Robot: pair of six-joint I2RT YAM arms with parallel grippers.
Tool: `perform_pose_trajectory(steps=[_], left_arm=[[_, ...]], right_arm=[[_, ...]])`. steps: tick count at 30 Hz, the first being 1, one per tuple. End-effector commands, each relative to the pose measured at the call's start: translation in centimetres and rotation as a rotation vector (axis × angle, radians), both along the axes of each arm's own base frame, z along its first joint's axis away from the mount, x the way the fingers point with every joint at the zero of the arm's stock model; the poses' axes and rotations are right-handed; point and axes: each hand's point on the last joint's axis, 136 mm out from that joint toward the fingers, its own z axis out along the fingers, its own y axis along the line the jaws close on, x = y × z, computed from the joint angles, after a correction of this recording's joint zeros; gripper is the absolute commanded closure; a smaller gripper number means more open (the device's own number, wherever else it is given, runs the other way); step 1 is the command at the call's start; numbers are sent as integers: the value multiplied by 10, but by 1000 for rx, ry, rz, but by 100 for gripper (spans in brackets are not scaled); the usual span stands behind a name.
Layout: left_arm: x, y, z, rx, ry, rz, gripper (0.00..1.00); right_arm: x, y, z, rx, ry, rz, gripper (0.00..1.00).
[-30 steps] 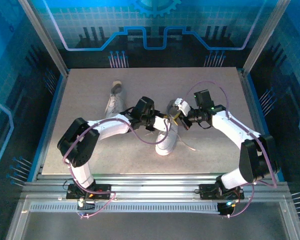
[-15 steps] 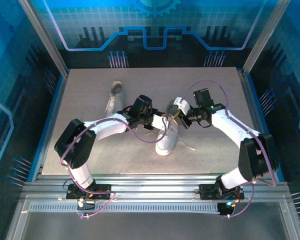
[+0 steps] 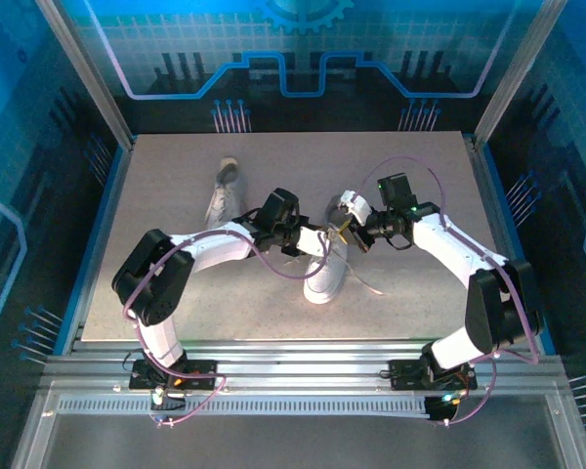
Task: Tie the shoes
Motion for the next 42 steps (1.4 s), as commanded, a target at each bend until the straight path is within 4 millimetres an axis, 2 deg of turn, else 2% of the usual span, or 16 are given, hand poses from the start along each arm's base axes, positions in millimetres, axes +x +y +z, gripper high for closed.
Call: perform_pose_trajectory(steps=[1,2,9,18,33,42], left_arm=[[-10,-4,-3,-8,28,-30,95],[-10,-6,0,-17,27,-28,100],[-6,-13,34,-90,39,9,100],[7,-27,51,-173,78,48,100],[16,-35,38,-167,112,55,99],[23,-38,39,-192,144,99,100]], right_arm=[[8,-4,8,9,-6,-18,100],[8,-5,9,13,-9,-21,100],[11,-7,12,15,-25,-29,100],[11,-4,14,27,-27,-21,100],[12,1,17,40,-34,-1,100],[12,4,12,44,-19,-5,98]])
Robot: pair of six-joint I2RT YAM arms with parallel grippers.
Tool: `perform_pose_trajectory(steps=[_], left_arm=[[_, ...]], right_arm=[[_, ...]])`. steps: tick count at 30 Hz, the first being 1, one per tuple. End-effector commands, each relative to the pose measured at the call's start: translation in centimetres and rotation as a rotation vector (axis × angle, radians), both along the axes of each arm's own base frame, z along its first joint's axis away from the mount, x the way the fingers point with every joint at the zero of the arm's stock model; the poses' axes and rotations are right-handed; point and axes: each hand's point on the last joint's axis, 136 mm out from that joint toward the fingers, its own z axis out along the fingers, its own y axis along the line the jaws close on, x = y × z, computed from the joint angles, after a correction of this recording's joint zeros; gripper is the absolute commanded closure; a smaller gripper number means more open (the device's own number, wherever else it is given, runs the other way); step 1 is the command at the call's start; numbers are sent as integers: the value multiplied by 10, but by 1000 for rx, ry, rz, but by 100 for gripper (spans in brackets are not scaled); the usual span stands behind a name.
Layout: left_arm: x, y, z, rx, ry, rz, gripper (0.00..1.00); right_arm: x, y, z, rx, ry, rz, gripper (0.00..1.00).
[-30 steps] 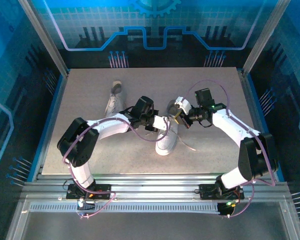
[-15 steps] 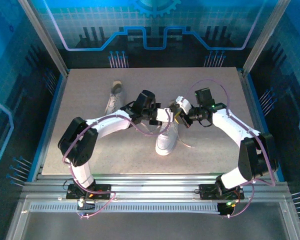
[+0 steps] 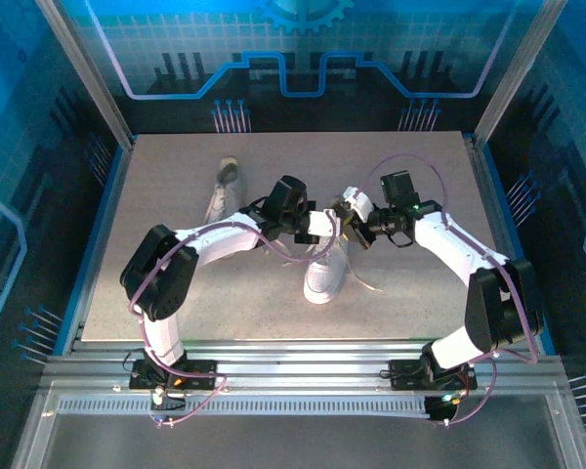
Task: Tie the shoes
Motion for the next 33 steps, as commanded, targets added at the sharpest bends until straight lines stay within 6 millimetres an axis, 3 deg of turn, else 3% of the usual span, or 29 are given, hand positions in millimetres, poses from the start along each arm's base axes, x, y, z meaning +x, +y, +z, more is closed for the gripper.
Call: perform_pose_trajectory(steps=[1,9,14,19,25,33], left_arm=[[1,-11,5,-45,40,1,100],[6,-13,0,-57,78,49,100],[9,-15,-4,-63,81,69,92],[13,-14,-4,-73,46,90,75],[18,-10,-5,-78,4,116,70],[21,-7,-11,-75,-22,135,64]], right_arm=[[5,7,6,30,-6,9,98],[9,8,4,34,-12,-7,92],[11,7,0,22,-18,-18,89],[12,7,-2,18,-14,-21,93],[15,4,-3,7,-13,-37,100],[14,5,-4,13,3,-32,100]])
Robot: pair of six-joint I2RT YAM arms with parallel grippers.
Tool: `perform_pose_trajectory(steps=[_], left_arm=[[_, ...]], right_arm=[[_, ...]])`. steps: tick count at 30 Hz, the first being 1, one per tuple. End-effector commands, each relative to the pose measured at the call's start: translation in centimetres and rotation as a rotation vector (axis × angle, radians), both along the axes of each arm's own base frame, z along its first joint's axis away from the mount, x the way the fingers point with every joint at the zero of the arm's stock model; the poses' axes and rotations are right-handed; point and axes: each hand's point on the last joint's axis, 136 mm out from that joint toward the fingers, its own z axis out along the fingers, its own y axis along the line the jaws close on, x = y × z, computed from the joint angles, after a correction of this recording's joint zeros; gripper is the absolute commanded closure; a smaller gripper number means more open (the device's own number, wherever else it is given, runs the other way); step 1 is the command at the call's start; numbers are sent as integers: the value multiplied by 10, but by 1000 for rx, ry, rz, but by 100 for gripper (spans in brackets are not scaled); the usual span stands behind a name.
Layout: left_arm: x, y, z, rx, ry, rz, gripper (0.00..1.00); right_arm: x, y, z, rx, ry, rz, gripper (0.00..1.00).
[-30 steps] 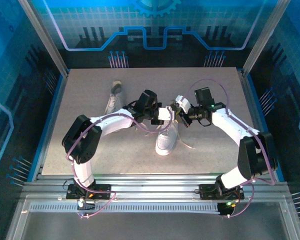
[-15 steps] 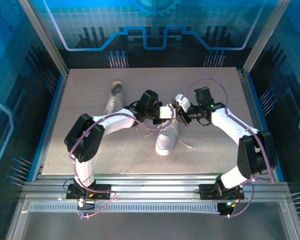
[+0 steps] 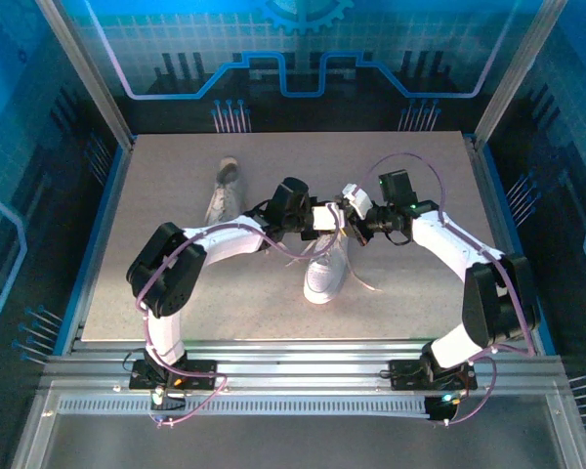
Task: Tie the shoes
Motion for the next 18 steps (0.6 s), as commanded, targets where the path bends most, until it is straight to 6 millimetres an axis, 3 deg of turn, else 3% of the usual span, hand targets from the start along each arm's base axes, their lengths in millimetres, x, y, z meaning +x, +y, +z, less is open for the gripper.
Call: perform_pose_trajectory(steps=[1,18], left_arm=[[-1,1,-13,8,4,19,63],[-10,-4,-23,25,6,-69,57]], right_arm=[[0,4,0,10,17,10,100],[-14,13,11,62,30,104,100]])
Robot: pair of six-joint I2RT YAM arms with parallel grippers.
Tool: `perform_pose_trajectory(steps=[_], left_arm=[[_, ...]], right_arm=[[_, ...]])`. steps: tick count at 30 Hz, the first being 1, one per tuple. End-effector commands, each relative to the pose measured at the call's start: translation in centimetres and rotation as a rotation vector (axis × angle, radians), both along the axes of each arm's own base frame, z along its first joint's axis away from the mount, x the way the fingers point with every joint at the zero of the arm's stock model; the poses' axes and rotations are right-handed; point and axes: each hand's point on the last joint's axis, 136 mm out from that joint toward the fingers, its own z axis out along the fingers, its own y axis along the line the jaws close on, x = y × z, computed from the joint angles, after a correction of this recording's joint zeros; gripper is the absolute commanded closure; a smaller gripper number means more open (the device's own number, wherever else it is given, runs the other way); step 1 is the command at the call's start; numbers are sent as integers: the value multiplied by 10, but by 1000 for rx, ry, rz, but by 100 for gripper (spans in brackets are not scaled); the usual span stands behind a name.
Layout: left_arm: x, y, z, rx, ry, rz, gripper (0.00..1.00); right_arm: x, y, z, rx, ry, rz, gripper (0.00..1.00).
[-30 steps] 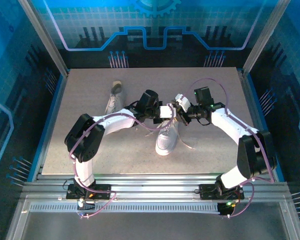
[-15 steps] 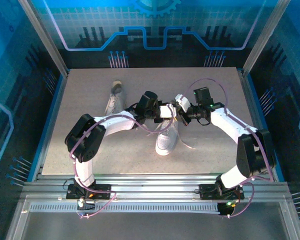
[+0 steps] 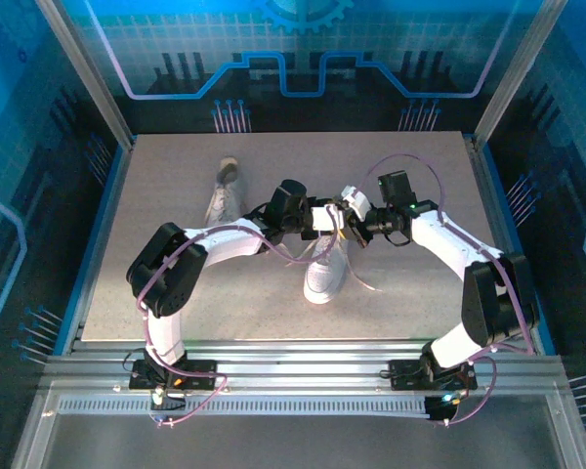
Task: Tie the shoes
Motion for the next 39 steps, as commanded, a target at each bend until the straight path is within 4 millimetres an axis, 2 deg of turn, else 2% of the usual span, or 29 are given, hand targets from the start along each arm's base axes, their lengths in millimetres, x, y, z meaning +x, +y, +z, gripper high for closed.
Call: perform_pose_trajectory(steps=[1,7,12,15,17,21,24,26,30,34,39], left_arm=[[-14,-4,-24,41,61,-76,59],[-22,-6,-29,44,86,-120,68],[-23,-3,-29,38,93,-109,86],[-23,0,-28,26,87,-97,92],[-24,1,-27,19,80,-90,95],[-24,2,-26,11,73,-79,99],[-24,4,-26,10,74,-77,100],[-25,4,-26,9,74,-75,100],[-27,5,-24,1,64,-76,100],[-29,6,-23,-9,58,-80,100],[-29,6,-23,-10,59,-79,100]], right_arm=[[-7,8,12,37,4,64,100],[-13,10,16,47,1,88,100],[-14,8,21,75,4,70,83],[-13,5,31,126,0,51,67],[-14,2,37,149,3,39,62],[-16,-7,49,210,25,9,59],[-10,-19,57,271,57,-59,57],[-2,-30,54,276,78,-136,58],[16,-44,33,236,171,-285,59],[19,-33,17,288,294,-269,59],[16,-16,3,324,368,-216,58]])
